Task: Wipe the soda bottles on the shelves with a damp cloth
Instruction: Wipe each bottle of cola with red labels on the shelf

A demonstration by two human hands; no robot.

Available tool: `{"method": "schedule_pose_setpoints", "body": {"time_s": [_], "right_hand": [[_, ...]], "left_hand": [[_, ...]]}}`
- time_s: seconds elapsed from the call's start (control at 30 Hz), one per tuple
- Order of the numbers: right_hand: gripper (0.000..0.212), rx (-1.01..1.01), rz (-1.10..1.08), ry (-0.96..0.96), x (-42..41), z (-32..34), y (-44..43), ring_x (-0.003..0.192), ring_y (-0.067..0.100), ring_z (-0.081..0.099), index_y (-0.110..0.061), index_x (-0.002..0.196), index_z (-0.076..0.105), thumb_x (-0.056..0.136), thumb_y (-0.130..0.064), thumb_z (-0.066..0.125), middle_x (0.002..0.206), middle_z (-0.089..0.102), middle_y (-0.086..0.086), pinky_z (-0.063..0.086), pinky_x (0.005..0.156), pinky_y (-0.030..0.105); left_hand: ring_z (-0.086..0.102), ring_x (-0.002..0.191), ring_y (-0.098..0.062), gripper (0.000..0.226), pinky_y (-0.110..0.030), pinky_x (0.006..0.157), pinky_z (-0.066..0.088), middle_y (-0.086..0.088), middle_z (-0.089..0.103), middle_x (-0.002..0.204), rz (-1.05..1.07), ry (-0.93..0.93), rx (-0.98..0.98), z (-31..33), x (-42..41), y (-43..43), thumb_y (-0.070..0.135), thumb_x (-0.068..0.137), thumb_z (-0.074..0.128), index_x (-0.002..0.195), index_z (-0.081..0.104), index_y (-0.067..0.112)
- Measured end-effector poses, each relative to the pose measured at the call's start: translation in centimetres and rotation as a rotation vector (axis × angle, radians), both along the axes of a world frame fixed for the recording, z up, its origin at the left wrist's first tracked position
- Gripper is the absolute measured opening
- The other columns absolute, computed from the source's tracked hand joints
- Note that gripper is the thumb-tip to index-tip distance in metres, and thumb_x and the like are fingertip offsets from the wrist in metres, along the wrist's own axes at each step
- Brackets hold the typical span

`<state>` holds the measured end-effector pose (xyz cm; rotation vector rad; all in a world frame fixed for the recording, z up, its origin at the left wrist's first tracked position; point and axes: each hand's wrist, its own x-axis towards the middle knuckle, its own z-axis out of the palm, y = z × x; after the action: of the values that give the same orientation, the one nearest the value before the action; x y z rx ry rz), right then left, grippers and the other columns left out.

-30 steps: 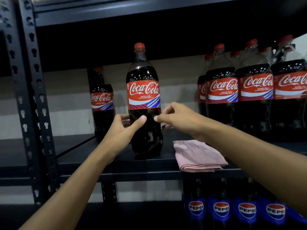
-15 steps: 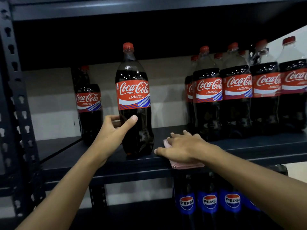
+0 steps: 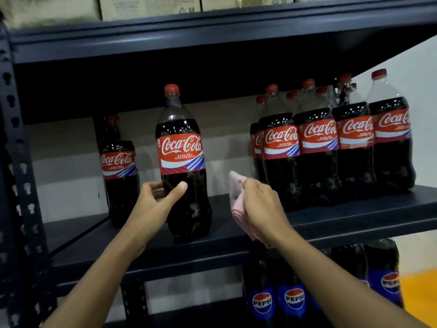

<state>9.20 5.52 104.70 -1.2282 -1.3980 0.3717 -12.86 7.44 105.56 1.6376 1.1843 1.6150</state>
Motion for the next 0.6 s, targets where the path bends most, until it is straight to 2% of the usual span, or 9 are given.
{"method": "schedule_pose_setpoints", "body": {"time_s": [0.07, 0.1, 0.17, 0.27, 0.33, 0.4, 0.43, 0.5, 0.6], "right_hand": [[0.034, 0.041, 0.137, 0.463, -1.0, 1.6, -0.2, 0.108, 0.03, 0.066, -0.018, 0.098, 0.071, 0.098, -0.03, 0.04, 0.106, 0.073, 0.005, 0.053, 0.098, 0.047], [0.031, 0.092, 0.185, 0.586, -1.8, 2.5, -0.2, 0.107, 0.028, 0.067, -0.018, 0.091, 0.069, 0.099, -0.031, 0.042, 0.101, 0.071, 0.002, 0.054, 0.097, 0.045], [0.033, 0.27, 0.283, 0.679, -3.8, 3.8, -0.4, 0.116, 0.018, 0.065, -0.016, 0.103, 0.072, 0.105, -0.025, 0.04, 0.114, 0.071, -0.001, 0.052, 0.101, 0.033], [0.048, 0.566, 0.315, 0.327, -7.0, 4.9, -0.2, 0.148, -0.003, 0.031, -0.033, 0.152, 0.048, 0.11, -0.031, 0.027, 0.159, 0.042, -0.016, 0.027, 0.123, 0.029], [0.054, 0.677, 0.206, -0.004, -8.2, 5.1, 0.6, 0.155, -0.002, 0.004, -0.032, 0.16, 0.033, 0.107, -0.034, 0.024, 0.167, 0.023, -0.019, 0.006, 0.128, 0.034], [0.056, 0.751, 0.05, -0.256, -8.7, 4.9, 1.1, 0.157, 0.007, -0.008, -0.025, 0.161, 0.03, 0.106, -0.035, 0.026, 0.17, 0.016, -0.014, 0.0, 0.128, 0.041], [0.058, 0.792, -0.027, -0.374, -8.8, 4.6, 1.2, 0.158, 0.013, -0.011, -0.022, 0.161, 0.03, 0.105, -0.036, 0.027, 0.171, 0.013, -0.01, 0.0, 0.128, 0.047], [0.062, 0.815, -0.163, -0.594, -8.0, 3.3, 1.8, 0.158, 0.025, -0.013, -0.02, 0.163, 0.025, 0.104, -0.038, 0.032, 0.173, 0.004, -0.004, 0.001, 0.126, 0.057], [0.07, 0.841, -0.237, -0.815, -7.1, 1.1, 3.1, 0.159, 0.031, -0.004, -0.021, 0.163, 0.022, 0.1, -0.04, 0.041, 0.173, 0.009, 0.004, -0.001, 0.126, 0.058]], "left_hand": [[0.066, 0.112, -0.01, 0.08, -0.037, 0.094, 0.056, 0.007, 0.066, 0.123, 0.004, 0.008, -0.01, -0.2, 0.0, 0.2, 0.063, 0.067, 0.079, 0.131, 0.051, 0.024], [0.067, 0.113, -0.011, 0.078, -0.039, 0.097, 0.056, 0.007, 0.066, 0.124, -0.001, 0.015, -0.01, -0.2, 0.2, 0.1, 0.065, 0.067, 0.08, 0.128, 0.052, 0.025], [0.069, 0.113, -0.012, 0.078, -0.042, 0.099, 0.057, 0.007, 0.069, 0.122, 0.001, 0.017, -0.001, -0.4, 0.4, 0.5, 0.074, 0.065, 0.085, 0.122, 0.055, 0.03], [0.073, 0.107, -0.013, 0.069, -0.033, 0.084, 0.06, 0.001, 0.073, 0.122, -0.016, 0.036, -0.008, -0.5, 1.1, 0.8, 0.064, 0.067, 0.087, 0.119, 0.057, 0.031], [0.076, 0.098, -0.013, 0.037, -0.029, 0.075, 0.059, -0.005, 0.075, 0.12, -0.058, 0.025, -0.014, -0.3, 1.6, 0.5, 0.042, 0.091, 0.08, 0.119, 0.058, 0.033], [0.077, 0.085, -0.012, 0.015, -0.035, 0.076, 0.057, -0.003, 0.079, 0.104, -0.132, -0.078, -0.048, -0.1, 2.0, 0.0, 0.042, 0.106, 0.055, 0.113, 0.065, 0.033], [0.078, 0.085, -0.013, 0.035, -0.041, 0.081, 0.057, -0.003, 0.081, 0.099, -0.193, -0.174, -0.065, 0.2, 1.7, 0.1, 0.049, 0.108, 0.043, 0.11, 0.072, 0.029], [0.077, 0.105, -0.022, 0.069, -0.049, 0.101, 0.053, -0.009, 0.08, 0.112, -0.336, -0.328, -0.117, 0.8, 1.4, 0.8, 0.064, 0.106, 0.029, 0.112, 0.083, 0.02], [0.074, 0.117, -0.027, 0.08, -0.044, 0.101, 0.052, -0.015, 0.076, 0.126, -0.407, -0.436, -0.102, 2.2, 2.4, 1.6, 0.07, 0.103, 0.025, 0.111, 0.085, 0.017]]}}
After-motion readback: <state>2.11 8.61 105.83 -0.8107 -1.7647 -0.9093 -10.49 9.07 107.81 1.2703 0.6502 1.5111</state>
